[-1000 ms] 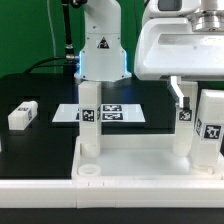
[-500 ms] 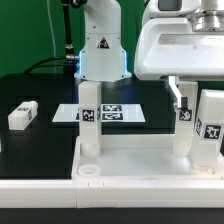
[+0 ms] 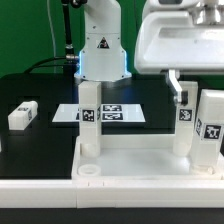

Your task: Assemble desk

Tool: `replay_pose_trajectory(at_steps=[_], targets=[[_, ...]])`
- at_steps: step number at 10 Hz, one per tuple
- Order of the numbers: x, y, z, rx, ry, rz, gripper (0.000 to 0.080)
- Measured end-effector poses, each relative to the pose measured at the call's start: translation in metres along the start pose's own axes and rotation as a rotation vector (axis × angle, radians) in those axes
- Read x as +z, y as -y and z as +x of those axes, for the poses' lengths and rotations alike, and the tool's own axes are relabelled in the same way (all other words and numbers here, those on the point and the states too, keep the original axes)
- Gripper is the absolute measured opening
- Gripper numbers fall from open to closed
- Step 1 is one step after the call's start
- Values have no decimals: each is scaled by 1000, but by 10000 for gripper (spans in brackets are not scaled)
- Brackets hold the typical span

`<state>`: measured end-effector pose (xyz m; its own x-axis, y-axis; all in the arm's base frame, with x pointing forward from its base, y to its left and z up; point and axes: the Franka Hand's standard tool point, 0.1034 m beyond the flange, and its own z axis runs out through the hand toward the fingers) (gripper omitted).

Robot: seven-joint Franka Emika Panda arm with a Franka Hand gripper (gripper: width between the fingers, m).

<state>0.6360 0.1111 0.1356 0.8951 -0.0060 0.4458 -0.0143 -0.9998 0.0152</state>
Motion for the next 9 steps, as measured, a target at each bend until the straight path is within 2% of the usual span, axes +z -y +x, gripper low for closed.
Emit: replay_pose_trajectory(at_steps=[1, 3, 7, 9], targets=[[-3, 0, 5, 3, 2, 2, 649], [1, -6, -1, 12, 140, -19, 649], [6, -10, 3, 21, 397, -67, 649], [16, -4, 11, 46, 399, -79, 649]])
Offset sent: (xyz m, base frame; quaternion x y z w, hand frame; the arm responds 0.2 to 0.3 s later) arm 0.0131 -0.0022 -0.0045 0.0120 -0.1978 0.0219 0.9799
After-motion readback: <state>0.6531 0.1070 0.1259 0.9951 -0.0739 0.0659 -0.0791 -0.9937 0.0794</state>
